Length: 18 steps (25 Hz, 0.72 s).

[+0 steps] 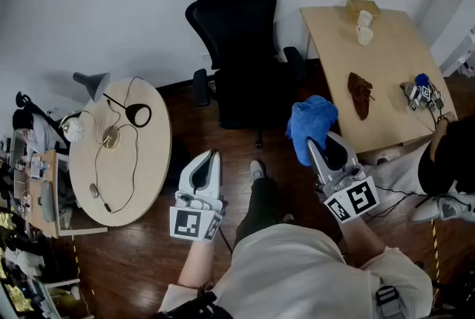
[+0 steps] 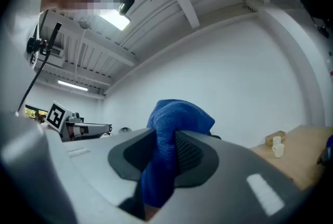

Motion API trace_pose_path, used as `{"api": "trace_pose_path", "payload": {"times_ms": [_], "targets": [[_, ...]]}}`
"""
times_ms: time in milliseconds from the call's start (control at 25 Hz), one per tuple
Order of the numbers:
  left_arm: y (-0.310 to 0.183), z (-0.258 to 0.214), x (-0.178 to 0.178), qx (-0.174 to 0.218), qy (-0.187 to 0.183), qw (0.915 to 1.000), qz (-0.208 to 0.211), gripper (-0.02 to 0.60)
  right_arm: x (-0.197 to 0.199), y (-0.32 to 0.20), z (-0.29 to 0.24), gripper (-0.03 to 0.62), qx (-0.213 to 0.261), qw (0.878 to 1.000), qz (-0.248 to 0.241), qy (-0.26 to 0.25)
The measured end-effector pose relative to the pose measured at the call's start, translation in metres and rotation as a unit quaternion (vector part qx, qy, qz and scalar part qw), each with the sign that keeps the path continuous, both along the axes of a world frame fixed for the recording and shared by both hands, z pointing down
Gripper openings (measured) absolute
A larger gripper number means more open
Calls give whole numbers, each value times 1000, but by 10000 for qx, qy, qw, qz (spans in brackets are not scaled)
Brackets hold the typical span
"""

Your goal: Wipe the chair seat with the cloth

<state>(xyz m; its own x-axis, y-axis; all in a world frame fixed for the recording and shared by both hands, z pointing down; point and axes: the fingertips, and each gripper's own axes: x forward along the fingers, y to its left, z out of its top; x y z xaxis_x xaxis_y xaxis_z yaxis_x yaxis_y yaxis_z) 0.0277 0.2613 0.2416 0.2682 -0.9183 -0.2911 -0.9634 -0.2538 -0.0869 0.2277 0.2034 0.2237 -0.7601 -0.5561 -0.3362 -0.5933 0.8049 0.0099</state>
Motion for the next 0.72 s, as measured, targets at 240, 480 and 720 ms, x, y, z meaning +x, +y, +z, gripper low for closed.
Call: {"api": "trace_pose_path", "payload": {"times_ms": [240,480,720], "targets": [[-86,-16,-49,-54,137,9997,174,31,-51,-77,-9,98,-192,9996,117,165],[-184,-50,-118,-26,282,9992,280,31,-118,-170,-53,98,-170,9991,271,270],[-263,-54,-177,-72,341,9987,361,31,-167,-251,-64,98,-311,9978,478,347]]}}
